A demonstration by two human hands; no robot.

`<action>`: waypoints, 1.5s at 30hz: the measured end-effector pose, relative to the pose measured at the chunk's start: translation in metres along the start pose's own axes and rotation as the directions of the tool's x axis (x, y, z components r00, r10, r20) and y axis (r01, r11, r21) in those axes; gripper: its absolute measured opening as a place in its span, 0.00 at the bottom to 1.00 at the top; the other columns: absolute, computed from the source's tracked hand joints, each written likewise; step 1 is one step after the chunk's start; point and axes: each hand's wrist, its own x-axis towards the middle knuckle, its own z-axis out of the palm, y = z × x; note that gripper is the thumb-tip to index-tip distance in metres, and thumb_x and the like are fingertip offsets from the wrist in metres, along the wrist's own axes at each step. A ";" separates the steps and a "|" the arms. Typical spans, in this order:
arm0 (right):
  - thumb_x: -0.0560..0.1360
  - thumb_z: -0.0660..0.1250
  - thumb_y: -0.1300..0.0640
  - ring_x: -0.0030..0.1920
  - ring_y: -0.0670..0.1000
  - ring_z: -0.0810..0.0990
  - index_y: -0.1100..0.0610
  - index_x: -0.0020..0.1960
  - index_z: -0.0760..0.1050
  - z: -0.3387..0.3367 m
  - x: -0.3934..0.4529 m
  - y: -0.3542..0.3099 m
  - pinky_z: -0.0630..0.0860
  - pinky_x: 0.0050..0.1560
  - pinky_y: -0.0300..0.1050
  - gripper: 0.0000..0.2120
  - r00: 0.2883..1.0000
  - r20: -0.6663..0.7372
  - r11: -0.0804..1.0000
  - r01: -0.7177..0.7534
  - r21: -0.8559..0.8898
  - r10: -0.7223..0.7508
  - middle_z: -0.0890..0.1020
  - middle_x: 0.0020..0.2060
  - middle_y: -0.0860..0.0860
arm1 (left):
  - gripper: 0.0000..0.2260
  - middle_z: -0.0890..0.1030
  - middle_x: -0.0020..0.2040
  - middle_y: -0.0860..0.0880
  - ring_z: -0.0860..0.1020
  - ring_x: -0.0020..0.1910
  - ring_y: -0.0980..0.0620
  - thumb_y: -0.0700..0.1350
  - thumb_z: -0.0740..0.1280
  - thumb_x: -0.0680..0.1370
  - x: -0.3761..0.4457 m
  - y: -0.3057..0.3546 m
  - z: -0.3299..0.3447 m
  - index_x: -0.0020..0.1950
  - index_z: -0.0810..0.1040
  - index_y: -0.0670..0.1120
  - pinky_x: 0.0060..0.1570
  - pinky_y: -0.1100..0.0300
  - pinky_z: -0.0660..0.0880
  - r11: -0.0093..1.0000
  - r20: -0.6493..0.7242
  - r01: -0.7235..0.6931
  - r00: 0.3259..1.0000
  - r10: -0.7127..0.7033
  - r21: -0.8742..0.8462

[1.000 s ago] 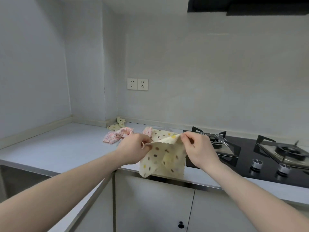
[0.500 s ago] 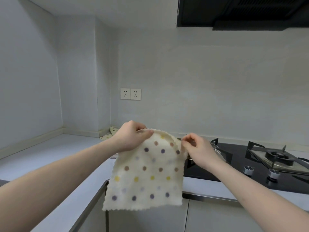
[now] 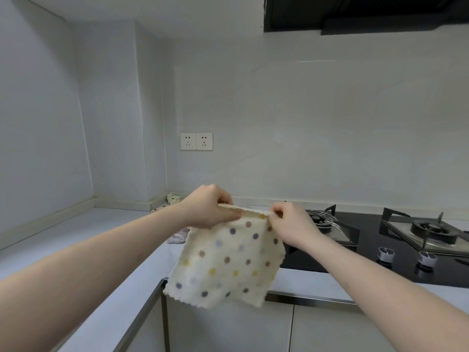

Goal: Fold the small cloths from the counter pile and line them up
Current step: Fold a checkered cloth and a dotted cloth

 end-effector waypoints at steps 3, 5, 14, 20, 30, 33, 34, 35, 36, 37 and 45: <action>0.76 0.57 0.58 0.29 0.51 0.83 0.57 0.33 0.69 -0.006 0.011 0.001 0.68 0.29 0.44 0.13 0.998 0.035 0.998 -0.059 0.002 0.059 0.78 0.27 0.52 | 0.21 0.74 0.26 0.53 0.71 0.25 0.58 0.55 0.73 0.77 0.003 -0.013 0.002 0.29 0.72 0.49 0.26 0.66 0.64 0.997 0.009 0.064 0.998 -0.064 0.031; 0.78 0.56 0.59 0.31 0.52 0.78 0.55 0.31 0.65 -0.011 0.015 -0.002 0.64 0.30 0.44 0.16 0.997 0.031 0.997 -0.076 0.008 0.075 0.75 0.26 0.48 | 0.23 0.72 0.23 0.55 0.70 0.26 0.58 0.56 0.73 0.78 0.005 -0.015 0.001 0.27 0.70 0.49 0.28 0.63 0.64 0.994 0.021 0.108 0.994 -0.107 -0.007; 0.74 0.69 0.46 0.35 0.49 0.76 0.53 0.41 0.79 -0.016 0.011 0.028 0.71 0.39 0.44 0.11 0.982 0.190 0.988 -0.033 0.151 0.004 0.80 0.34 0.48 | 0.18 0.76 0.29 0.54 0.76 0.35 0.51 0.61 0.71 0.77 -0.003 -0.038 0.002 0.32 0.81 0.53 0.35 0.60 0.68 0.953 0.183 0.263 0.955 -0.234 -0.152; 0.83 0.63 0.49 0.33 0.47 0.77 0.52 0.39 0.77 -0.018 0.021 0.034 0.72 0.39 0.45 0.16 0.997 0.075 0.999 -0.017 0.039 0.015 0.74 0.30 0.48 | 0.07 0.81 0.32 0.53 0.75 0.32 0.53 0.54 0.75 0.75 0.005 -0.031 0.000 0.38 0.86 0.55 0.30 0.65 0.70 0.954 -0.026 0.272 0.961 -0.277 -0.127; 0.82 0.67 0.56 0.47 0.41 0.84 0.47 0.47 0.82 -0.051 0.006 0.034 0.77 0.48 0.35 0.08 0.952 -0.292 0.945 0.175 0.276 -0.091 0.85 0.43 0.40 | 0.06 0.84 0.41 0.59 0.80 0.41 0.58 0.44 0.76 0.75 -0.018 -0.012 -0.005 0.47 0.87 0.55 0.42 0.67 0.76 0.975 -0.416 -0.124 0.909 0.037 -0.184; 0.80 0.69 0.57 0.46 0.39 0.83 0.45 0.46 0.83 -0.047 -0.018 0.050 0.76 0.47 0.35 0.09 0.979 -0.156 0.959 0.166 0.230 -0.132 0.86 0.42 0.40 | 0.04 0.83 0.42 0.61 0.80 0.40 0.61 0.49 0.77 0.75 -0.040 -0.022 0.013 0.46 0.86 0.59 0.39 0.66 0.75 0.981 -0.245 -0.167 0.959 0.139 -0.096; 0.80 0.69 0.55 0.47 0.41 0.83 0.44 0.46 0.83 -0.044 -0.026 0.056 0.78 0.49 0.40 0.08 0.987 -0.085 0.969 0.154 0.192 -0.140 0.86 0.42 0.39 | 0.03 0.83 0.43 0.62 0.80 0.42 0.64 0.51 0.77 0.76 -0.047 -0.027 0.020 0.46 0.86 0.59 0.41 0.67 0.75 0.985 -0.142 -0.164 0.978 0.155 -0.052; 0.80 0.70 0.55 0.47 0.43 0.83 0.43 0.46 0.83 -0.042 -0.033 0.062 0.79 0.50 0.44 0.08 0.990 -0.005 0.979 0.140 0.151 -0.141 0.85 0.43 0.39 | 0.01 0.84 0.45 0.63 0.79 0.44 0.65 0.54 0.76 0.76 -0.053 -0.031 0.028 0.47 0.86 0.60 0.43 0.66 0.76 0.987 -0.028 -0.158 0.987 0.158 -0.016; 0.79 0.70 0.54 0.47 0.43 0.83 0.42 0.46 0.83 -0.038 -0.040 0.068 0.79 0.52 0.46 0.08 0.988 0.079 0.984 0.125 0.123 -0.136 0.85 0.43 0.38 | 0.04 0.84 0.46 0.62 0.79 0.46 0.64 0.56 0.74 0.76 -0.060 -0.035 0.037 0.48 0.87 0.58 0.45 0.64 0.77 0.989 0.075 -0.146 0.987 0.145 0.008; 0.79 0.70 0.54 0.47 0.42 0.83 0.43 0.45 0.83 -0.035 -0.048 0.073 0.79 0.54 0.46 0.07 0.978 0.168 0.989 0.109 0.099 -0.124 0.85 0.43 0.38 | 0.07 0.85 0.46 0.60 0.79 0.46 0.64 0.57 0.73 0.77 -0.065 -0.041 0.048 0.49 0.87 0.57 0.47 0.62 0.78 0.991 0.164 -0.133 0.978 0.127 0.024; 0.78 0.70 0.48 0.44 0.44 0.82 0.40 0.43 0.81 0.003 -0.073 0.103 0.79 0.51 0.44 0.05 0.905 0.424 0.988 0.100 -0.117 -0.041 0.85 0.40 0.41 | 0.17 0.78 0.33 0.51 0.75 0.37 0.53 0.54 0.64 0.81 -0.091 -0.071 0.101 0.38 0.76 0.45 0.40 0.62 0.70 0.989 0.299 -0.113 0.951 0.080 0.094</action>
